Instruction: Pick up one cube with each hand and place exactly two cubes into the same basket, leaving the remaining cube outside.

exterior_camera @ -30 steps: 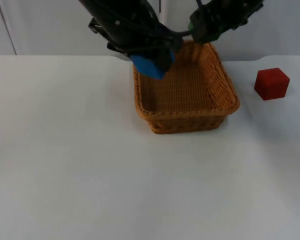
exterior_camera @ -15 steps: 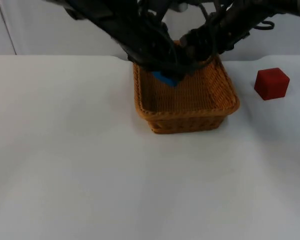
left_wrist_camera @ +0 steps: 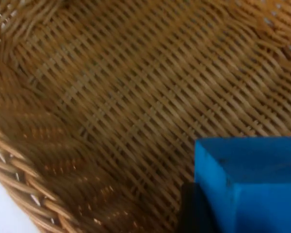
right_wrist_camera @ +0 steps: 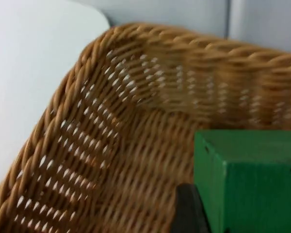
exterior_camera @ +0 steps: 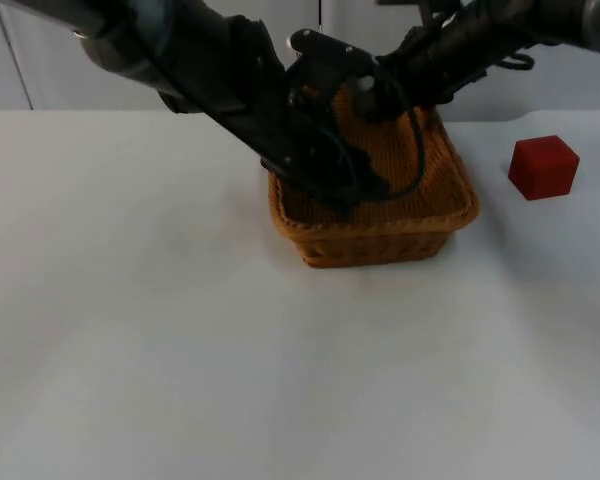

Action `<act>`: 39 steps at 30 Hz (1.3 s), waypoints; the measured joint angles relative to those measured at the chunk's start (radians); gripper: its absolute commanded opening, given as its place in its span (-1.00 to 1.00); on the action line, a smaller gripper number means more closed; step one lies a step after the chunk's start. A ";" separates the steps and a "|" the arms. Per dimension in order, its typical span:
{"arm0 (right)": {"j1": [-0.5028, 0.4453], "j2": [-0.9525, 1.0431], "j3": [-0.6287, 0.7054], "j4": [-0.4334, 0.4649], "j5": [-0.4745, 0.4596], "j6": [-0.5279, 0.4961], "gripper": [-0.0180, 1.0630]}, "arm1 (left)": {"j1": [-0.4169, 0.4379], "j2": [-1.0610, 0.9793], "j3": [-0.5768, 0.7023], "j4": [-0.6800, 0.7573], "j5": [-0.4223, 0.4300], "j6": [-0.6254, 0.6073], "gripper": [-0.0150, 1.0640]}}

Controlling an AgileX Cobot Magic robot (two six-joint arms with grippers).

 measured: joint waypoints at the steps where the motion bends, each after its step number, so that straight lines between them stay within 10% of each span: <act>1: 0.004 0.008 0.000 0.000 0.000 -0.006 -0.97 | 0.000 0.002 0.000 0.000 -0.002 0.005 -0.98; 9: 0.011 0.035 0.000 0.000 -0.008 -0.012 -0.97 | 0.000 0.002 0.000 0.000 -0.013 0.014 -0.93; 21: 0.011 0.035 0.000 0.000 -0.020 -0.012 0.00 | 0.000 0.017 -0.002 0.000 -0.015 0.014 0.41; 27: 0.011 0.033 0.000 0.004 -0.024 -0.012 0.50 | 0.000 0.017 -0.002 0.000 -0.015 0.014 0.54; 39: 0.012 -0.076 0.000 0.008 0.019 -0.017 0.51 | 0.000 -0.041 -0.002 0.000 0.012 0.014 0.54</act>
